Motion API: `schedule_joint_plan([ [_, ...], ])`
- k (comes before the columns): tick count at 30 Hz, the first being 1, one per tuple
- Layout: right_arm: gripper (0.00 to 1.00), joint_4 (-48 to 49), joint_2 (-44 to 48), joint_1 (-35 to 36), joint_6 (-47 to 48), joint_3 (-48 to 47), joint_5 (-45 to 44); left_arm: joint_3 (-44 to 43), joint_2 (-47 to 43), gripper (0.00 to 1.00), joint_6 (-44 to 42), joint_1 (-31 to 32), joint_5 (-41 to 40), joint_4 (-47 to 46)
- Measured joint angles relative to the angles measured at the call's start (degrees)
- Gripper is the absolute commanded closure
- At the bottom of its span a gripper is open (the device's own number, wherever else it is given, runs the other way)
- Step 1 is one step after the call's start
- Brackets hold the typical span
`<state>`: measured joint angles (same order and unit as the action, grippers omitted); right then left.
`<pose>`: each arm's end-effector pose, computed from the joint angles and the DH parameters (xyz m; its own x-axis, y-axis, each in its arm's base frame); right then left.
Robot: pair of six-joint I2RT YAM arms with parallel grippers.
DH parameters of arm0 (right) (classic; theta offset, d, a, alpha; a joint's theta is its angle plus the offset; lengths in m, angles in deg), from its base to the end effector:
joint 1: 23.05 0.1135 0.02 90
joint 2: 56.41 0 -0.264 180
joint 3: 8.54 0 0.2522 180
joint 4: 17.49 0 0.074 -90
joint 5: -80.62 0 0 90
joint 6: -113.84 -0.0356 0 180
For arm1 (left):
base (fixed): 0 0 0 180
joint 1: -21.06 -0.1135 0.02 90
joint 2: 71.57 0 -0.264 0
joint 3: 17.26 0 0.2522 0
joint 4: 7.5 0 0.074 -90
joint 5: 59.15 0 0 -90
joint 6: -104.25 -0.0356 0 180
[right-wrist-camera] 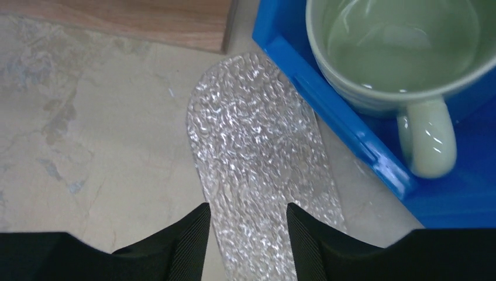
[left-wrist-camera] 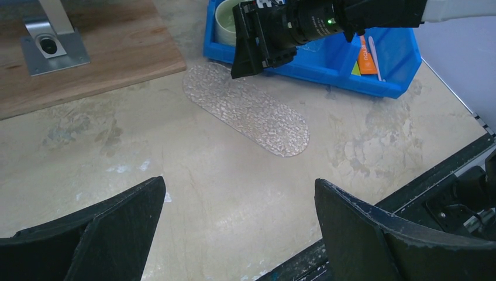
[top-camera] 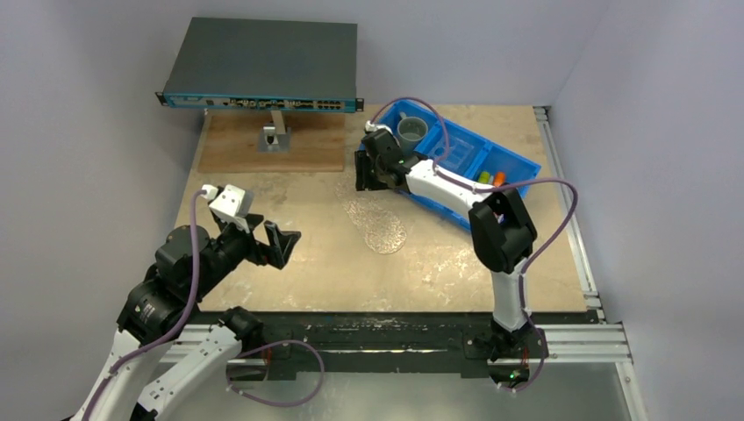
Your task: Prepare toiletry sets of a toothbrush and toothpaste on the tray
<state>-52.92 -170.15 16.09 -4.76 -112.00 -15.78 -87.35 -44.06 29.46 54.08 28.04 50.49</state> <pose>0.3522 0.2815 0.2319 -0.7588 -0.0042 -0.6513 -0.2320 0.9362 0.2642 0.0657 -0.0406 0.3770 -0.3474 -0.0867 -0.9337 0.4285 0.8710 -0.2404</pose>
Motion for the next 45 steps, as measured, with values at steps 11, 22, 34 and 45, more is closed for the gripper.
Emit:
schedule_joint_plan([
  [11,1.00,0.9,-9.0,0.9,0.8,-7.7,1.2,0.0,0.2,0.00,-0.4,0.0,-0.5,0.0],
  [22,1.00,3.5,-13.9,1.0,1.0,-10.2,1.4,0.0,0.3,0.00,-0.9,-0.2,-0.5,0.0],
  [34,1.00,4.2,-15.4,2.0,2.1,-10.3,1.3,0.0,0.3,0.00,-0.9,-0.8,-0.5,0.0],
  [45,1.00,4.2,-15.4,3.6,4.8,-9.7,1.0,0.0,0.3,0.00,-0.9,-0.8,-0.5,0.0],
])
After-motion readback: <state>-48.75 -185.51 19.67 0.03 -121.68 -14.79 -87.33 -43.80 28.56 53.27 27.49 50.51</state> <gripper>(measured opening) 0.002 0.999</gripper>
